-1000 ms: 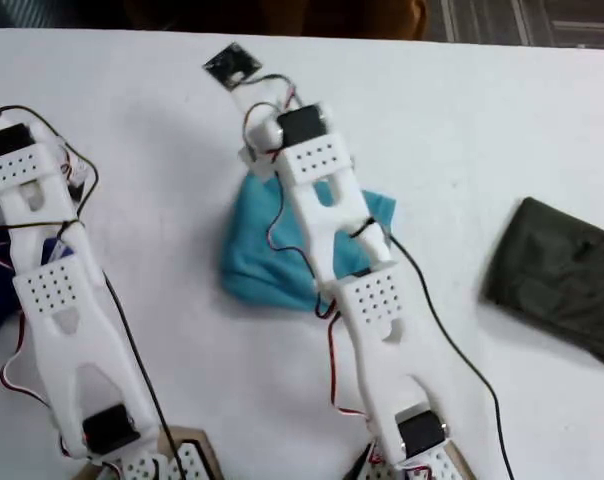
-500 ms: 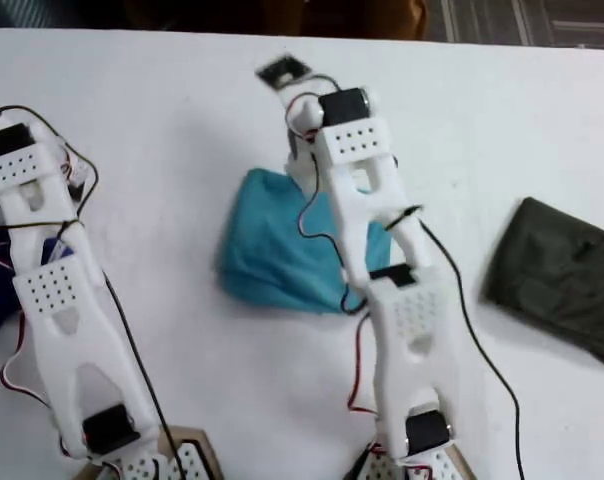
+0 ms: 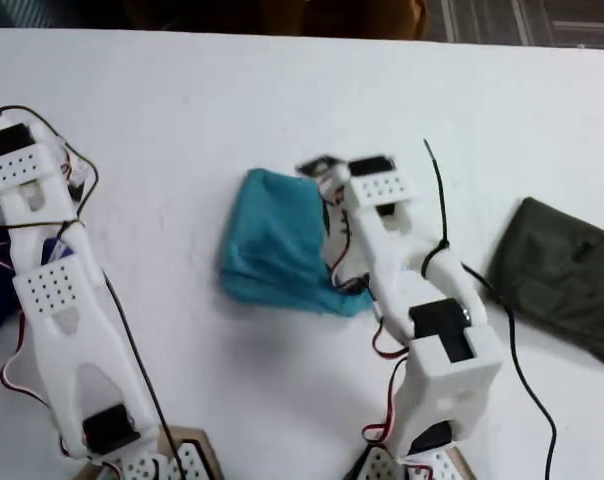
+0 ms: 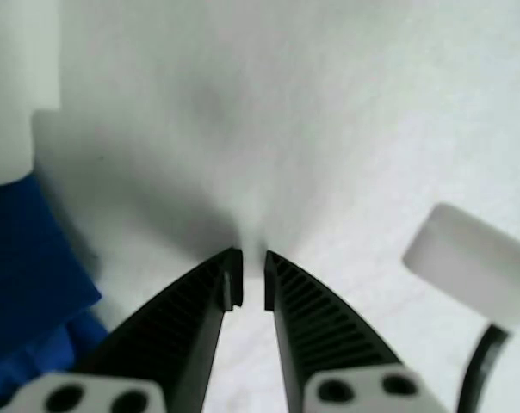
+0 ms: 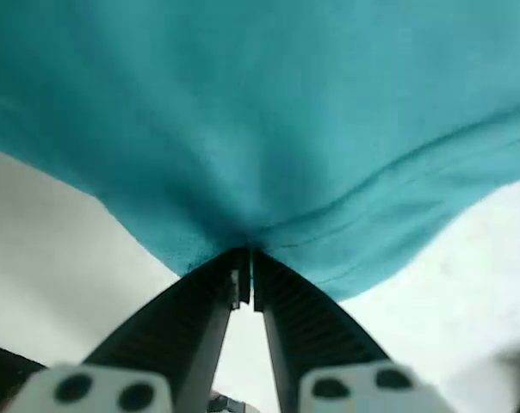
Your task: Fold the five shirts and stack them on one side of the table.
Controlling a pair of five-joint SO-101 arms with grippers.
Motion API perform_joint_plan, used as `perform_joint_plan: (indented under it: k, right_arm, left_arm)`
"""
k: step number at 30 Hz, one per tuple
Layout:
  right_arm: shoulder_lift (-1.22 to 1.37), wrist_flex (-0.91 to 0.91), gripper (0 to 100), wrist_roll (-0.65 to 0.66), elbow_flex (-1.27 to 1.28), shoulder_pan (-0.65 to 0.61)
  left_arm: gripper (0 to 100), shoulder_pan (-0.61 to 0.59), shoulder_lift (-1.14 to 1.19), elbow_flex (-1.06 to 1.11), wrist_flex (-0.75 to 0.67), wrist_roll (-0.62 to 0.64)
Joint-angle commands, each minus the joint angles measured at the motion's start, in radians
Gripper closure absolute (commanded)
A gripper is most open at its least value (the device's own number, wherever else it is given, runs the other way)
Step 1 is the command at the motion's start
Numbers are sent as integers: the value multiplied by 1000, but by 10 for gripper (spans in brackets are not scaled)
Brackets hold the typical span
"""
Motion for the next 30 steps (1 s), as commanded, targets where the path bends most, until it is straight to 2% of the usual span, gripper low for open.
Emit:
perform_joint_plan:
  k: [1, 5, 12, 17, 20, 22, 26, 30]
  right_arm:
    - [-59, -39, 981, 0, 61, 2]
    - [-30, 13, 981, 5, 66, 21]
    - [-116, 58, 981, 106, 54, 5]
    - [-251, 56, 978, 101, -77, 25]
    - [-248, 51, 972, 98, -187, 51]
    - [-206, 53, 921, 74, -245, 76]
    - [-67, 59, 765, -94, -330, 116]
    - [88, 56, 741, -127, -396, 108]
  left_arm:
    - [928, 0, -12, -30, -12, -3]
    - [928, 0, -12, -30, -12, -3]
    - [928, 0, -12, -30, -11, -3]
    - [928, 0, -12, -30, -8, -3]
    - [928, 0, -12, -30, -6, -3]
    - [928, 0, -12, -30, -6, -3]
    - [928, 0, -12, -30, -6, -3]
    - [928, 0, -12, -30, -6, -3]
